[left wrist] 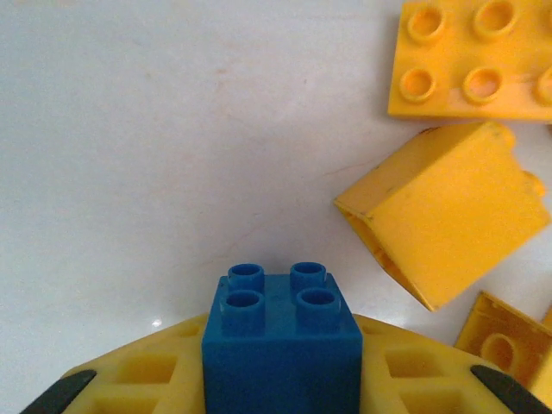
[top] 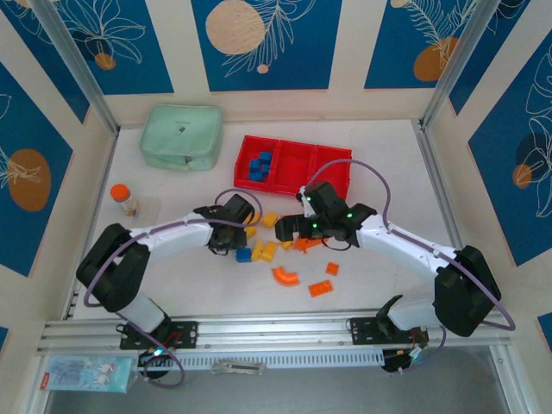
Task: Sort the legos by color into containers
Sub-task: Pick up the lego from the center of the table, then place the lego in the container.
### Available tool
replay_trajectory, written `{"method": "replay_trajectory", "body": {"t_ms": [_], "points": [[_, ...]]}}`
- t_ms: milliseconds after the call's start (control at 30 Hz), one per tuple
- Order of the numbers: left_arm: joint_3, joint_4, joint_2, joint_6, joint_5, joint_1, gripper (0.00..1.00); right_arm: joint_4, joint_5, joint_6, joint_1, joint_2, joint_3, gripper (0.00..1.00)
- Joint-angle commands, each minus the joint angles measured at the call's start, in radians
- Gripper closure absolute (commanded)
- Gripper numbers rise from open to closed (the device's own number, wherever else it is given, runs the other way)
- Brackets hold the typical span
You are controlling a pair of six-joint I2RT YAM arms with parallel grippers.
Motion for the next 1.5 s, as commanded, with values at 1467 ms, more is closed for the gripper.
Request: {"method": "replay_trajectory", "body": {"t_ms": [1467], "points": [[0.845, -0.132, 0.41, 0.33, 0.013, 0.18, 0.43, -0.012, -0.08, -0.055, -0.173, 0.053, 0.12, 0.01]]}}
